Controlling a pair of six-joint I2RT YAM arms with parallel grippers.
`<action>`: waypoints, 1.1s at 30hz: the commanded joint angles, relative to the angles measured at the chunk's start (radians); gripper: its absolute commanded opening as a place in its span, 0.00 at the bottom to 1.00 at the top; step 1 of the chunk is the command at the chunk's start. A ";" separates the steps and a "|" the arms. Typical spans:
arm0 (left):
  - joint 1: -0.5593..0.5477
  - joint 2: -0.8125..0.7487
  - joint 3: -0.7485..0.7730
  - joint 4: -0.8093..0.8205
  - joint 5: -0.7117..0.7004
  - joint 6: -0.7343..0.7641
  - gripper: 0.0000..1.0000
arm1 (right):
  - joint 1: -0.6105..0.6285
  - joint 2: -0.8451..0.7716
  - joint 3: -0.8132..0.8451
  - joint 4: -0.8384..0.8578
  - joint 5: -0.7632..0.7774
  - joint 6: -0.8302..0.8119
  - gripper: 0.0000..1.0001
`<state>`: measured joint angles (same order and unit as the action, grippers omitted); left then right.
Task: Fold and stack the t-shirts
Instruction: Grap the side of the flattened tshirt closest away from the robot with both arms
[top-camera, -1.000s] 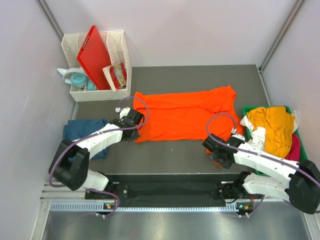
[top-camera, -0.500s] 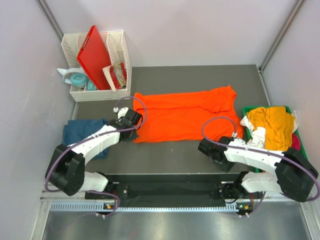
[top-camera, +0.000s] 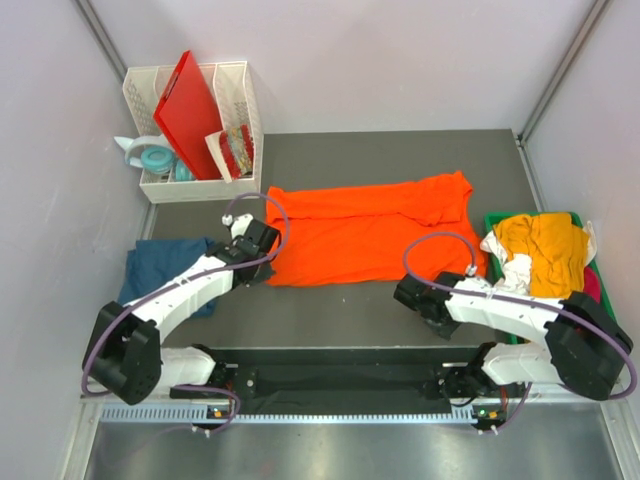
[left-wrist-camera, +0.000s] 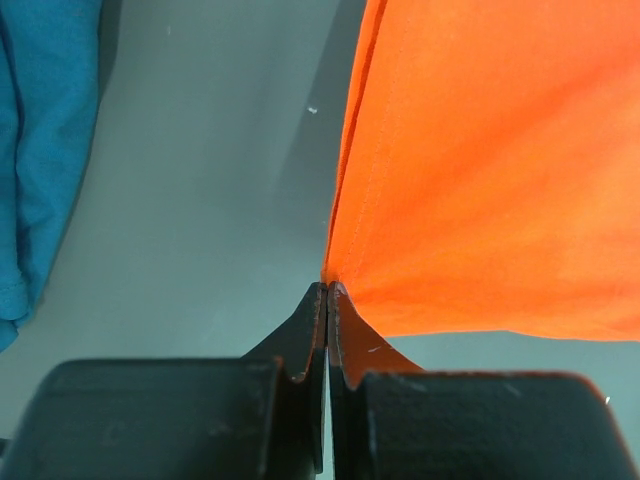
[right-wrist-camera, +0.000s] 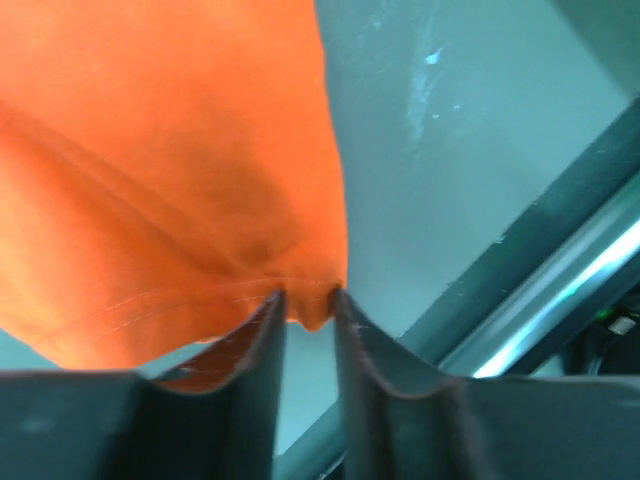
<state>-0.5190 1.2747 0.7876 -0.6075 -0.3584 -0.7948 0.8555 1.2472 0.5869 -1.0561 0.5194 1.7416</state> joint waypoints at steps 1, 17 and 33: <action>0.000 -0.041 -0.016 -0.026 -0.002 -0.009 0.00 | 0.014 -0.035 -0.030 0.024 -0.004 0.021 0.10; 0.000 -0.133 -0.004 -0.103 -0.024 0.003 0.00 | 0.305 0.016 0.333 -0.405 0.276 0.133 0.00; 0.007 -0.212 -0.011 -0.186 -0.086 -0.078 0.00 | 0.309 -0.100 0.401 -0.340 0.404 0.027 0.00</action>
<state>-0.5186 1.0733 0.7757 -0.7712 -0.4126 -0.8375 1.2079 1.2362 0.9649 -1.3170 0.8471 1.8141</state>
